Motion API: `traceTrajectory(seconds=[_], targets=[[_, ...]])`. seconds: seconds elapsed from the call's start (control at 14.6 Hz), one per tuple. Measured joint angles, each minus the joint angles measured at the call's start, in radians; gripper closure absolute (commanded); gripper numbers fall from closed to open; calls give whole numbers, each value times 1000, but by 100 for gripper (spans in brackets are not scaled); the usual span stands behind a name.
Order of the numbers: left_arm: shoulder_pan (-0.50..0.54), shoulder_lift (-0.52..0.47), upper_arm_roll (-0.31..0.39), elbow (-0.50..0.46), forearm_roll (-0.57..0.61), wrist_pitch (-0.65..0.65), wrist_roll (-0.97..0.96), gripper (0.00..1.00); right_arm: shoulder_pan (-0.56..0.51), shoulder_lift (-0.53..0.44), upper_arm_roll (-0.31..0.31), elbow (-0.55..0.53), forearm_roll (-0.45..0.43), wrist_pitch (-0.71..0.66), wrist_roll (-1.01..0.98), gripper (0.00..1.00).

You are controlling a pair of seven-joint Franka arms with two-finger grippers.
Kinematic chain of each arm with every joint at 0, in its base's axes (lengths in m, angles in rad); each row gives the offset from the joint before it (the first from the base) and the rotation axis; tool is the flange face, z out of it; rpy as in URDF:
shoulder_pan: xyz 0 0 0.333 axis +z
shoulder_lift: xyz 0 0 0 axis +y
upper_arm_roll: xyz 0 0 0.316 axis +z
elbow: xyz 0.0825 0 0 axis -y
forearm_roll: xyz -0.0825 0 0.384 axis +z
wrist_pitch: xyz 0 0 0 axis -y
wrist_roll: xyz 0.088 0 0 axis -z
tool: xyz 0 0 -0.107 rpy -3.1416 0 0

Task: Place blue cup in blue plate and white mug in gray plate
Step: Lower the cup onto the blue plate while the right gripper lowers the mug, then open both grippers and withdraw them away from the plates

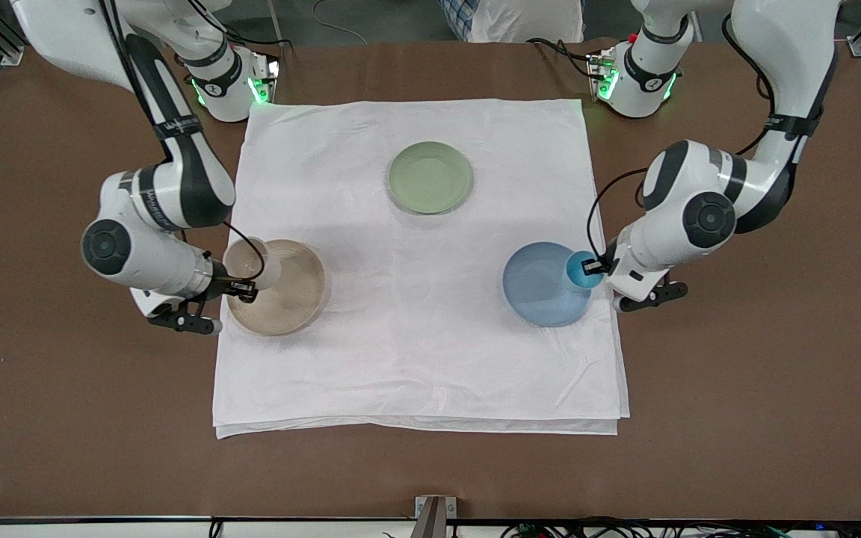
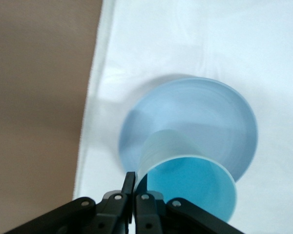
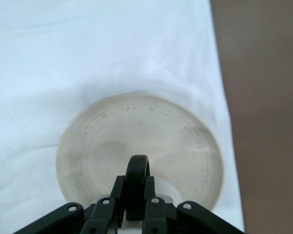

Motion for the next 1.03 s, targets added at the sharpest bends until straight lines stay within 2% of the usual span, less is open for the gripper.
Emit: traceTrajectory(seconds=[0.14,0.27,0.41,0.48,0.55,0.75,0.89,1.03], targets=[[-31,24,0,-35,0,69,-51,97,13,9,0,-29,0,50,0,98],[-44,51,0,-48,0,97,-72,83,13,18,-6,-34,0,57,-2,90],[-45,67,1,-47,1,112,-72,45,13,30,-8,-34,0,59,-2,63],[-43,66,2,-43,5,115,-72,25,13,36,-8,-34,0,60,-3,31],[-40,64,2,-32,15,116,-72,0,13,41,-8,-34,0,62,-3,0],[-20,39,4,43,36,73,-69,0,13,44,-9,-28,0,66,-4,0],[-1,10,4,144,61,-41,-63,0,12,43,-13,1,0,56,-11,0],[13,-14,5,262,132,-166,-27,0,3,37,-24,76,0,-46,-43,0]])
